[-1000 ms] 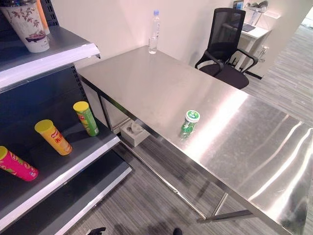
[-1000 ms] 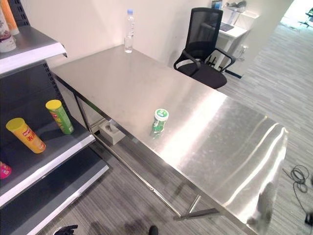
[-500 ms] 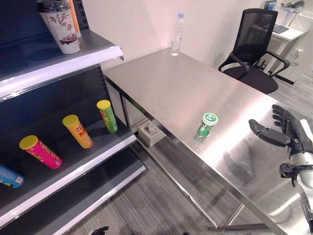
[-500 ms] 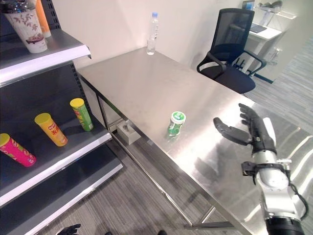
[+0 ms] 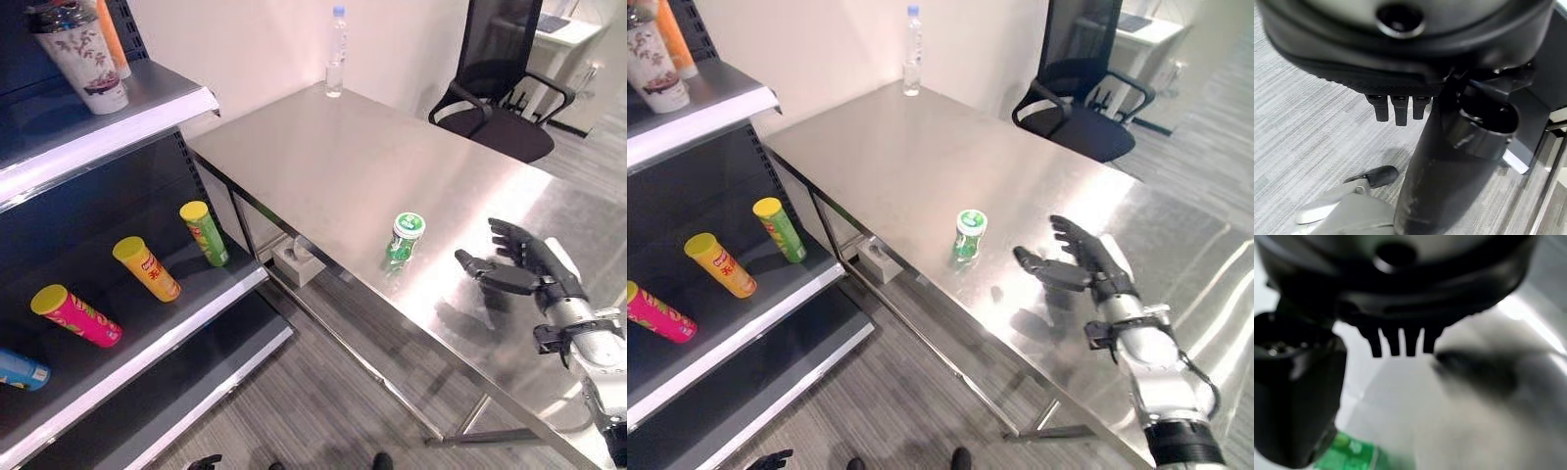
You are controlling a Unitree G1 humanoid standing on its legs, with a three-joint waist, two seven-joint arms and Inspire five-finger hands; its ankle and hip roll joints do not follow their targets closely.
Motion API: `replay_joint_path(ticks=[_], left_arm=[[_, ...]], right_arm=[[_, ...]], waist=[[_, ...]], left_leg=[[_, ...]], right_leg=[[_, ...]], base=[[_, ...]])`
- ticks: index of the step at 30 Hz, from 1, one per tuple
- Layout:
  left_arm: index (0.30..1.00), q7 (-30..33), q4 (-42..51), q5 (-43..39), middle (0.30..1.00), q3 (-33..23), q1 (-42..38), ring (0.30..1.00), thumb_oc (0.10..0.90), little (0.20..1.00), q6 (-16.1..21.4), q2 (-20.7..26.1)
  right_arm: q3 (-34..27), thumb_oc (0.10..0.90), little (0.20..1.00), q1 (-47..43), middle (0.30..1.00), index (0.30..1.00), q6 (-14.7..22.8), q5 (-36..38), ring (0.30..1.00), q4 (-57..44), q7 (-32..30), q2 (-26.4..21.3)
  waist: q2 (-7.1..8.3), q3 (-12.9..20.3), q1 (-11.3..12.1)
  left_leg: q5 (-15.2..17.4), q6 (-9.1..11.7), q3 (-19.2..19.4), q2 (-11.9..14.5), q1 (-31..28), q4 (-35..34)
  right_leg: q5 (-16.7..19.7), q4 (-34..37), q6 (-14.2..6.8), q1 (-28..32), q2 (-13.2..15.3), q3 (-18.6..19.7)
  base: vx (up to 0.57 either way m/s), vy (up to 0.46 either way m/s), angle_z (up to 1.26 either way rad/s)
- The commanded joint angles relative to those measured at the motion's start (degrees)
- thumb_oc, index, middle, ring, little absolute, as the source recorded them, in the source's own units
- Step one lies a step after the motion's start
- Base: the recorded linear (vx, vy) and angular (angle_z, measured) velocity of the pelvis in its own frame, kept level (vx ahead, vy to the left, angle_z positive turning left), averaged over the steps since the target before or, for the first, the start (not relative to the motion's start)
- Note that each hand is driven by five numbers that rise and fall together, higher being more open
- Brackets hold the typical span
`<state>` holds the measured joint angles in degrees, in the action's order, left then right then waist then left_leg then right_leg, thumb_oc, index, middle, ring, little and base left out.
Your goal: Put the goods on the table back onto the shelves and tidy them up.
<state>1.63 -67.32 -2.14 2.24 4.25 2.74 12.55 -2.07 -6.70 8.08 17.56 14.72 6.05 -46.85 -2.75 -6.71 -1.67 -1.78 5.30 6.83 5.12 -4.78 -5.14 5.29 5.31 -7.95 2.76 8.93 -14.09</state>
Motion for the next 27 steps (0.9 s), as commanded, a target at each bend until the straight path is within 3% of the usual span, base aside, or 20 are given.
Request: replay_joint_path(ticks=[1,9,17,27], left_arm=[[0.900,-0.15,-1.40,-0.72,0.900,2.14,-2.68,0.900,0.800,0.900,2.16,2.32],[0.900,0.18,-1.72,-0.33,0.900,2.43,-3.27,0.900,0.800,0.900,2.28,2.10],[0.900,0.15,-3.15,0.78,0.900,1.92,-3.02,0.900,0.800,0.900,2.07,2.07],[0.900,1.44,-3.63,0.07,0.900,2.15,-4.13,0.900,0.800,0.900,1.85,2.68]], right_arm=[[1.28,0.800,0.900,-8.12,0.900,0.900,4.19,0.23,0.900,-5.26,-0.16,-5.16],[3.23,0.800,0.900,-8.39,0.900,0.900,4.29,-3.89,0.900,-6.29,-0.79,-5.40],[4.44,0.800,0.900,-7.65,0.900,0.900,4.04,-6.29,0.900,-7.57,-0.34,-7.02],[12.24,0.800,0.900,-14.01,0.900,0.900,3.83,-7.19,0.900,-5.47,-0.69,-6.45]], waist=[[2.79,3.18,1.73],[2.97,3.77,1.81],[4.16,3.84,2.19],[4.81,4.09,3.24]], left_leg=[[4.33,2.27,4.16,0.95,-0.30,0.67],[4.29,2.36,4.18,1.12,-0.84,0.38],[4.43,2.29,3.63,1.10,-0.53,0.46],[4.51,2.40,3.31,1.16,-0.58,0.47]], right_leg=[[-3.91,-2.49,-6.22,-0.69,3.17,-1.87],[-4.13,-2.05,-6.10,0.37,2.82,-2.47],[-4.24,-2.30,-6.07,0.20,2.90,-2.74],[-4.68,-2.39,-5.91,0.74,3.16,-2.96]], base=[[0.01,-0.007,0.04],[0.02,0.009,0.04],[0.01,0.007,0.03],[0.00,-0.002,0.00]])
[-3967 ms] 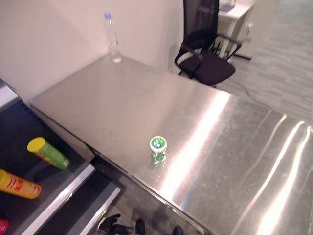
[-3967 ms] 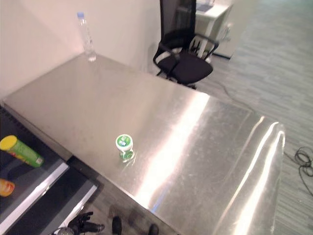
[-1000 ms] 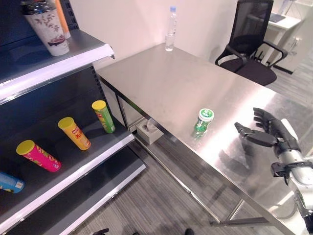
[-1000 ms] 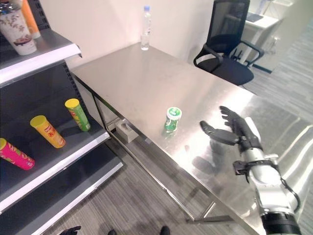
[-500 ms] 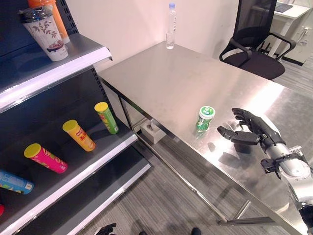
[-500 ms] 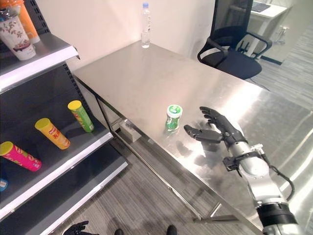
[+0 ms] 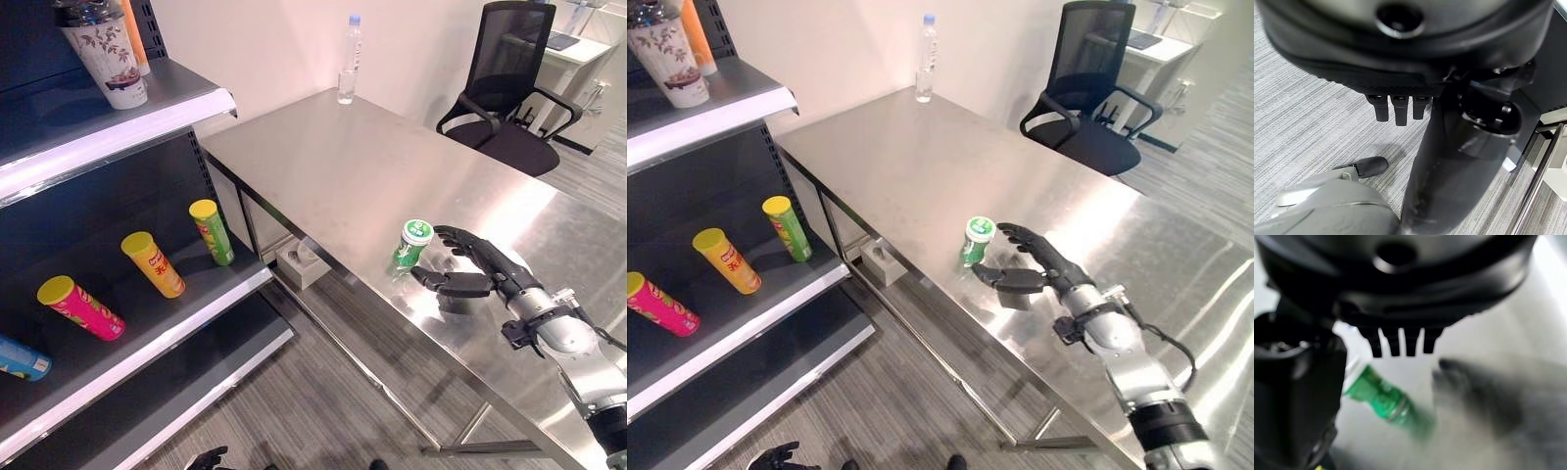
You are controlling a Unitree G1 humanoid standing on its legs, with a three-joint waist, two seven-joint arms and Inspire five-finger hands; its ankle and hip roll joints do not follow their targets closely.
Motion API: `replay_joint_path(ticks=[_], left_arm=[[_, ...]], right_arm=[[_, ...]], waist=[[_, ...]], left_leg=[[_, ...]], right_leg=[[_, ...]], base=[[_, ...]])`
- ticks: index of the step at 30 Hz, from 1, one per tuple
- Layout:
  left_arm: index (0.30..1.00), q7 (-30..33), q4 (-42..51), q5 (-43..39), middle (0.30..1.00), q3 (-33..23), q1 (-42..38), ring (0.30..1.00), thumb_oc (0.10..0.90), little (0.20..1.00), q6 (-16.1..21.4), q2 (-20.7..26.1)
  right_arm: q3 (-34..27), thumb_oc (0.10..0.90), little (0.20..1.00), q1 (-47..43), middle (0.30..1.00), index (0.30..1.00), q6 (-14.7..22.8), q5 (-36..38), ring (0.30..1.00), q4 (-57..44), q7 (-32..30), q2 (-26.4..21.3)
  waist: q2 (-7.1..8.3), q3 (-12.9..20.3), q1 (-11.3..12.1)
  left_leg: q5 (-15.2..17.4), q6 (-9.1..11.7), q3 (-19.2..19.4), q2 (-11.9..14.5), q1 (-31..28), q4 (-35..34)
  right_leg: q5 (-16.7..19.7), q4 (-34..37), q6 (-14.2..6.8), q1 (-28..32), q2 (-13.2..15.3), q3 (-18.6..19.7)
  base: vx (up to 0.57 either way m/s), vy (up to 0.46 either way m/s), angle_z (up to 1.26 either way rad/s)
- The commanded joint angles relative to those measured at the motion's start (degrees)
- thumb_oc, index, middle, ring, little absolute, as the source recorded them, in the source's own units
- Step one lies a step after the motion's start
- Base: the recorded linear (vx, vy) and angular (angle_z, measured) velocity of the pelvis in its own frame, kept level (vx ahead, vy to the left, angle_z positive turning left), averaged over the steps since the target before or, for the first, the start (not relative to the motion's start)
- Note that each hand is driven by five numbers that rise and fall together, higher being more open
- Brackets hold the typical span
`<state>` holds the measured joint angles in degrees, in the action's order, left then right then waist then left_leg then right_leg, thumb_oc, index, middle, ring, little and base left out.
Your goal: Put the goods on the table back onto the shelves and tidy them up.
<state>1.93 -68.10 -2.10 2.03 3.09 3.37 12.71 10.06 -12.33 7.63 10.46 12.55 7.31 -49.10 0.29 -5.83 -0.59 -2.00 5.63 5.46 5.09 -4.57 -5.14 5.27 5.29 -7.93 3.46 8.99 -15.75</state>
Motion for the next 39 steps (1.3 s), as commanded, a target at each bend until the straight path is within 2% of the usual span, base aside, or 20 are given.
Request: replay_joint_path(ticks=[1,7,9,17,18,31,39], left_arm=[[0.900,1.29,-2.87,-0.19,0.900,2.37,-3.04,0.900,0.800,0.900,1.20,2.52],[0.900,1.39,-2.89,-0.27,0.900,2.30,-2.94,0.900,0.800,0.900,1.17,2.50],[0.900,1.63,-3.07,-0.88,0.900,2.35,-2.15,0.900,0.800,0.900,1.07,2.13],[0.900,1.78,-1.83,-1.75,0.900,3.02,-1.84,0.900,0.800,0.900,1.22,1.66],[0.900,-1.60,4.22,-5.35,0.900,4.03,0.05,0.900,0.800,0.900,2.02,2.36],[0.900,-0.80,1.04,-4.16,0.900,1.60,1.96,0.900,0.800,0.900,1.57,2.85],[0.900,-0.80,1.09,-4.54,0.900,1.25,2.60,0.900,0.800,0.900,1.79,2.51]], right_arm=[[1.28,0.800,0.900,-9.40,0.900,0.900,4.13,-0.38,0.900,-2.73,-2.14,-3.76],[1.68,0.800,0.900,-9.76,0.900,0.900,4.04,-0.43,0.900,-2.44,-2.25,-3.69],[4.61,0.800,0.900,-12.60,0.900,0.900,3.66,-0.60,0.900,-1.33,-2.11,-3.23],[5.95,0.800,0.900,-13.58,0.900,0.900,3.52,-2.11,0.900,-0.42,-2.73,-3.25],[-7.17,0.800,0.900,-7.61,0.900,0.900,1.16,-9.35,0.900,11.85,-10.07,-8.55],[-7.04,0.800,0.900,-8.55,0.900,0.900,1.20,-9.80,0.900,15.32,-10.85,-7.86],[-7.39,0.800,0.900,-8.52,0.900,0.900,2.19,-7.39,0.900,11.42,-9.84,-7.47]], waist=[[1.75,3.30,2.35],[1.70,3.34,2.40],[1.36,3.42,3.08],[1.54,3.56,3.60],[-1.55,1.30,1.40],[-1.70,1.77,2.12],[-1.44,1.61,2.63]], left_leg=[[4.83,2.07,4.63,1.16,-0.94,0.47],[4.85,2.09,4.57,1.17,-1.00,0.49],[4.87,2.20,4.20,1.10,-1.09,0.56],[4.81,2.24,3.72,1.18,-1.10,0.50],[0.34,6.37,1.34,7.24,0.51,1.20],[0.49,6.40,1.61,6.60,-0.30,0.24],[0.26,6.70,1.61,6.74,-0.15,0.14]], right_leg=[[-4.75,-2.42,-5.92,0.20,3.16,-1.41],[-4.77,-2.41,-5.91,0.27,3.18,-1.49],[-5.00,-2.50,-5.92,0.76,3.12,-2.16],[-5.05,-2.33,-5.84,1.24,2.97,-2.74],[-9.06,-6.03,-3.82,0.05,0.07,1.81],[-8.31,-4.36,-4.12,1.28,0.50,0.83],[-8.18,-3.86,-4.10,1.78,0.48,0.18]], base=[[0.02,-0.027,0.04],[0.01,-0.009,0.05],[0.03,-0.028,0.09],[0.01,-0.002,0.07],[0.00,0.001,0.05],[0.01,0.012,0.01],[0.00,0.000,0.01]])
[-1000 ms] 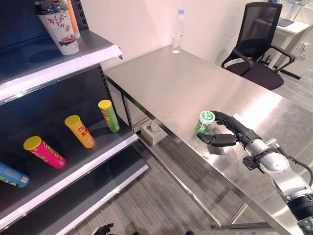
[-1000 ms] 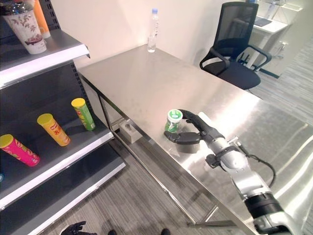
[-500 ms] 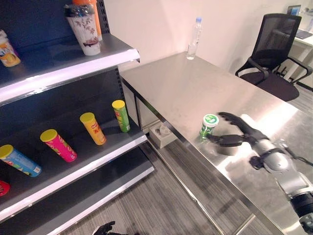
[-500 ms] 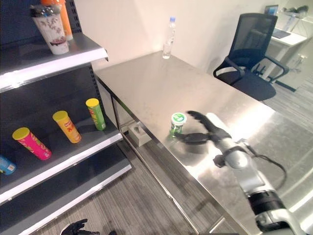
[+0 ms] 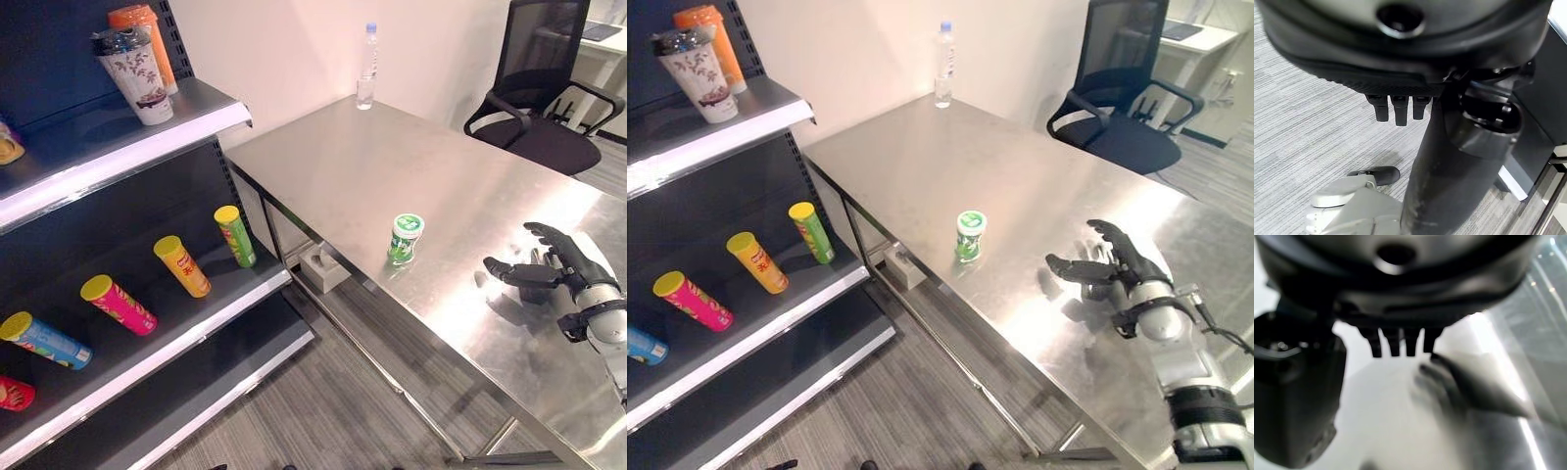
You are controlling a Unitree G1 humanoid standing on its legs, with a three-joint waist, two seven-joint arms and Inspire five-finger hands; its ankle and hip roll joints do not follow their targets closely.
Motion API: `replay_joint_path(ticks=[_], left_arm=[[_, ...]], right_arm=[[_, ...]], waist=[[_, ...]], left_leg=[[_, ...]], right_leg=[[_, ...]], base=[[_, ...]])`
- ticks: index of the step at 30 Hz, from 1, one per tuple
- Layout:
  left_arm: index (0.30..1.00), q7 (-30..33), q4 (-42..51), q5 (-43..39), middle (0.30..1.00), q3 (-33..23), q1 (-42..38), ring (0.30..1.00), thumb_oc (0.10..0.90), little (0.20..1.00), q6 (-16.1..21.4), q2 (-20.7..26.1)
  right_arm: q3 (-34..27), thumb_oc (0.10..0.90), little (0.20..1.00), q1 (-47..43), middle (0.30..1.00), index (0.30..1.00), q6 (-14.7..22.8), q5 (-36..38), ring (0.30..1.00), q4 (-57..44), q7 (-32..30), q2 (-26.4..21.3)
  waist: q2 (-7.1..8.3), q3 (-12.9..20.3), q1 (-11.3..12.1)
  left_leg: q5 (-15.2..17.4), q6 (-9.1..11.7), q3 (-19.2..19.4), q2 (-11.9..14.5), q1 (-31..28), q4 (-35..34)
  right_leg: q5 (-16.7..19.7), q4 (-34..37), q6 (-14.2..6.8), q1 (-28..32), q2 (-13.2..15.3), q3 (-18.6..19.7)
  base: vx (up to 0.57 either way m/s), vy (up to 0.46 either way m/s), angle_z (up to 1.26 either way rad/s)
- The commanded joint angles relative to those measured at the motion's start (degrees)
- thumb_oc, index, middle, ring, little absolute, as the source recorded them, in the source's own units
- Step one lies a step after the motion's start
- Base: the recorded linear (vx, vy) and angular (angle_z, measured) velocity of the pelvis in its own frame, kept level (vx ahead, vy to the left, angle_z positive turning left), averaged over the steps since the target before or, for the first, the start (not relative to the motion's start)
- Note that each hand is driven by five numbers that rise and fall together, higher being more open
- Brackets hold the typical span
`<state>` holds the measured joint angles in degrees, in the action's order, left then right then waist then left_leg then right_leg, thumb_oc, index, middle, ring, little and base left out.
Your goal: Put the goods on the table back onto the shelves and tidy them up.
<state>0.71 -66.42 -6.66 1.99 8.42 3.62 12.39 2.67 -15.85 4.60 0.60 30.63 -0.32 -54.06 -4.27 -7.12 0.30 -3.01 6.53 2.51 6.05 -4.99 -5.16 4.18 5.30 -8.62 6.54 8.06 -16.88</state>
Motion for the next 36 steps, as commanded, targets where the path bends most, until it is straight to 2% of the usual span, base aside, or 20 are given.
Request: replay_joint_path(ticks=[1,6,14,22,36], left_arm=[[0.900,0.45,-0.63,0.05,0.900,1.19,-2.67,0.900,0.800,0.900,1.55,2.75],[0.900,0.38,-0.73,0.28,0.900,0.54,-2.74,0.900,0.800,0.900,1.77,2.46],[0.900,-0.16,-0.52,0.61,0.900,0.44,-3.08,0.900,0.800,0.900,2.08,1.88],[0.900,-0.32,-0.67,0.60,0.900,0.54,-3.07,0.900,0.800,0.900,2.16,1.67],[0.900,-0.21,-0.48,-1.11,0.900,0.80,-2.06,0.900,0.800,0.900,2.28,1.83]], right_arm=[[-0.85,0.800,0.900,-4.36,0.900,0.900,5.45,2.86,0.900,-8.24,-2.19,-2.57],[-3.23,0.800,0.900,-2.38,0.900,0.900,7.01,5.10,0.900,-15.17,-0.68,-2.32],[-1.10,0.800,0.900,-1.54,0.900,0.900,8.07,8.11,0.900,-22.71,4.36,-3.46],[1.01,0.800,0.900,-2.29,0.900,0.900,7.90,9.25,0.900,-22.03,5.62,-3.55],[9.13,0.800,0.900,-9.01,0.900,0.900,6.90,7.06,0.900,-13.98,4.94,-2.55]], waist=[[3.11,2.84,1.75],[3.17,2.76,1.75],[3.37,2.67,1.74],[3.67,2.72,2.00],[4.32,2.48,4.04]], left_leg=[[1.26,5.83,4.52,5.80,0.31,0.16],[1.28,5.80,4.31,5.79,0.47,0.16],[1.32,5.96,4.63,5.93,0.22,0.16],[1.33,6.06,4.74,6.03,0.17,0.16],[1.02,6.20,3.66,5.70,1.00,0.16]], right_leg=[[-7.04,-3.83,-3.43,-1.27,1.44,1.18],[-7.03,-3.93,-3.47,-1.32,1.55,1.00],[-6.90,-4.09,-3.59,-1.14,1.87,0.73],[-6.87,-4.03,-3.71,-1.00,2.00,0.50],[-6.78,-3.98,-3.75,-0.83,2.42,-0.68]], base=[[0.00,0.000,0.00],[0.00,0.000,0.00],[0.00,0.000,0.00],[0.00,0.000,0.00],[0.00,0.002,0.02]])
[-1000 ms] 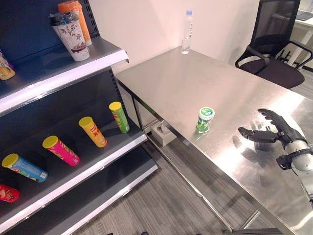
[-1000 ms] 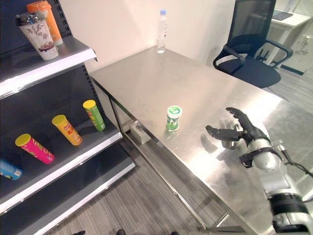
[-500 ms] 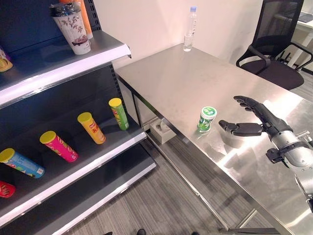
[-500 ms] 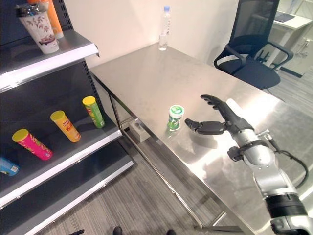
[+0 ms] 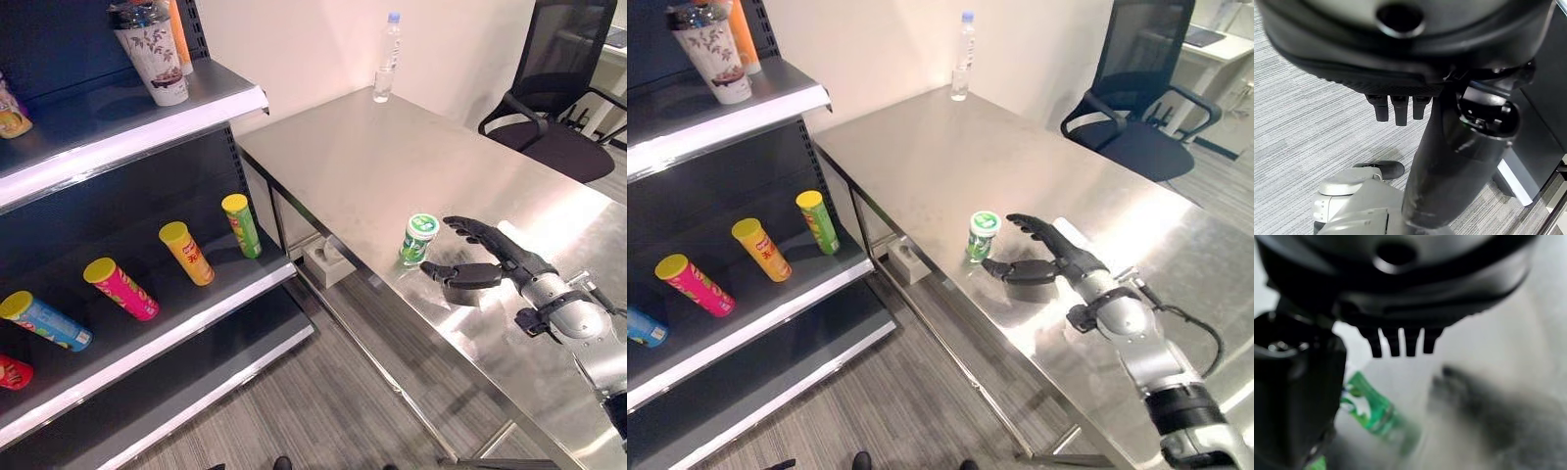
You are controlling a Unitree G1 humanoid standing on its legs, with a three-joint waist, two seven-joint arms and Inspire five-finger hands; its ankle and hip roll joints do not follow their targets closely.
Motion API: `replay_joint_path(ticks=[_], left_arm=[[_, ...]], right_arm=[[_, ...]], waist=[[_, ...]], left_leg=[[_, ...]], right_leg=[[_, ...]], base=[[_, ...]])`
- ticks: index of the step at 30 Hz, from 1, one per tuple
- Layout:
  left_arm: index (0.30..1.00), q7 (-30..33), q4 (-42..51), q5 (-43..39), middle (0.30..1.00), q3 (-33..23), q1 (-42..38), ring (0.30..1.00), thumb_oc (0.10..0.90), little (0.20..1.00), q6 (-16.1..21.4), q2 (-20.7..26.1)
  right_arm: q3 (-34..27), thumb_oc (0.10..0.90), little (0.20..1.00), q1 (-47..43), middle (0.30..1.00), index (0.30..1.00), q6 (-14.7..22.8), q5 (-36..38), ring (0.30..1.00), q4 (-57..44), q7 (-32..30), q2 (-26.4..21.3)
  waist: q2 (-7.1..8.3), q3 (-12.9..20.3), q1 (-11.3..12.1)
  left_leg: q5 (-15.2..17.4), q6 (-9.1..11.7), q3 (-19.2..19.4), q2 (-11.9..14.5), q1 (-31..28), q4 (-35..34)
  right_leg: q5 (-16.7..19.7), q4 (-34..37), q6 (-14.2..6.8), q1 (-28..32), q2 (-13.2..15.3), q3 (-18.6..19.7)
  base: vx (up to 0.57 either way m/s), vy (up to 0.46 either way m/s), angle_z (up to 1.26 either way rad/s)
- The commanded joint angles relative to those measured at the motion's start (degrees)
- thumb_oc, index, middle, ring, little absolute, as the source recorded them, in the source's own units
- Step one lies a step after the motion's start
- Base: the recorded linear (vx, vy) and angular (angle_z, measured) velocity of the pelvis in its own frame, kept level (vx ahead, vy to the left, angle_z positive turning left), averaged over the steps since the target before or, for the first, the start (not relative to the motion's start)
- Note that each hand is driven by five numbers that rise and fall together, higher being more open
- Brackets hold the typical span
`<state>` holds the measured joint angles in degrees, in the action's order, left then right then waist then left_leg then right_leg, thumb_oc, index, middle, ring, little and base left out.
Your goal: Put the goods on the table back onto the shelves and tidy them up.
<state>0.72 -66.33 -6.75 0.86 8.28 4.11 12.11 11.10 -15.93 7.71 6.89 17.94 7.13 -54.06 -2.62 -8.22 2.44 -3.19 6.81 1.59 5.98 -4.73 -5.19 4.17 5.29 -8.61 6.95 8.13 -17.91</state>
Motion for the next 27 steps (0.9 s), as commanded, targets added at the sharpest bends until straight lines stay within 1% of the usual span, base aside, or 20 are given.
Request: replay_joint_path(ticks=[1,16,27], left_arm=[[0.900,-0.17,-0.68,-1.13,0.900,1.76,-1.77,0.900,0.800,0.900,1.77,2.12],[0.900,0.36,-0.84,-1.94,0.900,1.87,-1.41,0.900,0.800,0.900,1.86,2.17],[0.900,0.50,-1.27,-2.34,0.900,2.24,-1.47,0.900,0.800,0.900,1.84,2.18]], right_arm=[[1.05,0.800,0.900,-9.35,0.900,0.900,3.74,0.31,0.900,-1.04,-2.74,-2.67],[3.51,0.800,0.900,-12.75,0.900,0.900,3.27,-2.82,0.900,3.74,-5.24,-1.89],[5.07,0.800,0.900,-14.75,0.900,0.900,2.89,-3.05,0.900,6.74,-5.98,-0.97]], waist=[[2.75,3.43,2.11],[3.21,3.51,3.50],[3.48,3.59,4.09]], left_leg=[[1.11,5.98,4.37,5.70,0.97,0.19],[1.18,5.82,3.67,4.96,1.42,0.19],[1.26,5.77,3.37,4.69,1.69,0.19]], right_leg=[[-6.69,-4.00,-3.82,-1.34,2.49,0.07],[-6.40,-3.56,-4.03,-0.68,3.30,-1.28],[-6.46,-3.33,-4.10,-0.42,3.53,-1.94]], base=[[-0.01,0.007,0.22],[0.00,0.003,0.06],[0.00,0.000,0.00]])
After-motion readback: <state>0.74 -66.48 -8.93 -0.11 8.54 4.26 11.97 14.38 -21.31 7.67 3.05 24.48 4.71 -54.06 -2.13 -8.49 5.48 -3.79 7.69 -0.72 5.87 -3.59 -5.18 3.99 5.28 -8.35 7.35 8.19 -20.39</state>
